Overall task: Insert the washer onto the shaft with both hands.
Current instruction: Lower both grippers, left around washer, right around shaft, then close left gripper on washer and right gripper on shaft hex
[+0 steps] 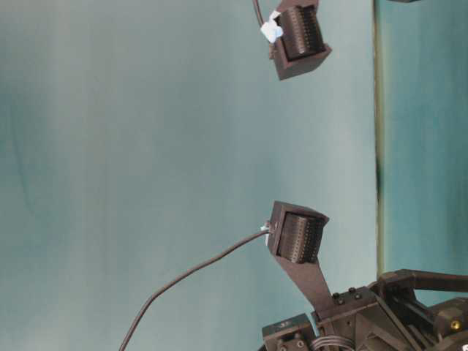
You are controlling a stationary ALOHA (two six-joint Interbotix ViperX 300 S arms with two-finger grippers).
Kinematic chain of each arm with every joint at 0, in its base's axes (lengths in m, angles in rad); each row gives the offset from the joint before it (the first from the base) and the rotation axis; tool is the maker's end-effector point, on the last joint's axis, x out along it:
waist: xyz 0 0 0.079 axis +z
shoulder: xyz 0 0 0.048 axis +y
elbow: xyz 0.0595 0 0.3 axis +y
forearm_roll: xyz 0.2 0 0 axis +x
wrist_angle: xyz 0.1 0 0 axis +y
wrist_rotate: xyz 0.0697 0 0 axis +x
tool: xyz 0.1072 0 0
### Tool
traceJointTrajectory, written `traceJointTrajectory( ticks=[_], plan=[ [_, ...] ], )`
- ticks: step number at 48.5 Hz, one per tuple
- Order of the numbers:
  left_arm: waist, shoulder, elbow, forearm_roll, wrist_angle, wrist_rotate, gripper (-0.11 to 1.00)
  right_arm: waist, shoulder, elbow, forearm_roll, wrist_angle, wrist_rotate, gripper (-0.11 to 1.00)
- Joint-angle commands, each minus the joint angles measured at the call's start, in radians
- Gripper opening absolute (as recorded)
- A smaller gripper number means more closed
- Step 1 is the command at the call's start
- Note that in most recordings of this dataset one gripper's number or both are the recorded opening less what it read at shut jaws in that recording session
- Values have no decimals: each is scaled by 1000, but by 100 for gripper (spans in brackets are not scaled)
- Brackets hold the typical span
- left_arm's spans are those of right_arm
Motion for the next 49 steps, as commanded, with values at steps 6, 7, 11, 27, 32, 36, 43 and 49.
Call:
traceJointTrajectory(
  ticks=[6, 7, 11, 27, 32, 36, 43, 49],
  plan=[
    [0, -5, -9, 2, -17, -2, 92, 3, 5, -9, -2, -11, -8, 92],
    [0, -5, -9, 2, -17, -2, 92, 2, 6, -11, -2, -11, -8, 92],
    [0, -3, -8, 2, -17, -2, 92, 2, 9, -11, -2, -15, -8, 92],
    [0, 0, -9, 2, -25, -5, 92, 2, 21, -12, -2, -25, -8, 91],
    [0, -2, -8, 2, -28, -5, 92, 2, 25, -11, -2, -26, -15, 88],
    [0, -2, -6, 2, -28, -6, 92, 2, 25, -8, -2, -31, -17, 87],
    [0, 0, -6, 0, -28, -5, 92, 3, 25, -9, -2, -35, -18, 87],
    [0, 0, -8, 2, -28, -5, 92, 3, 26, -11, -2, -34, -18, 87]
  ],
)
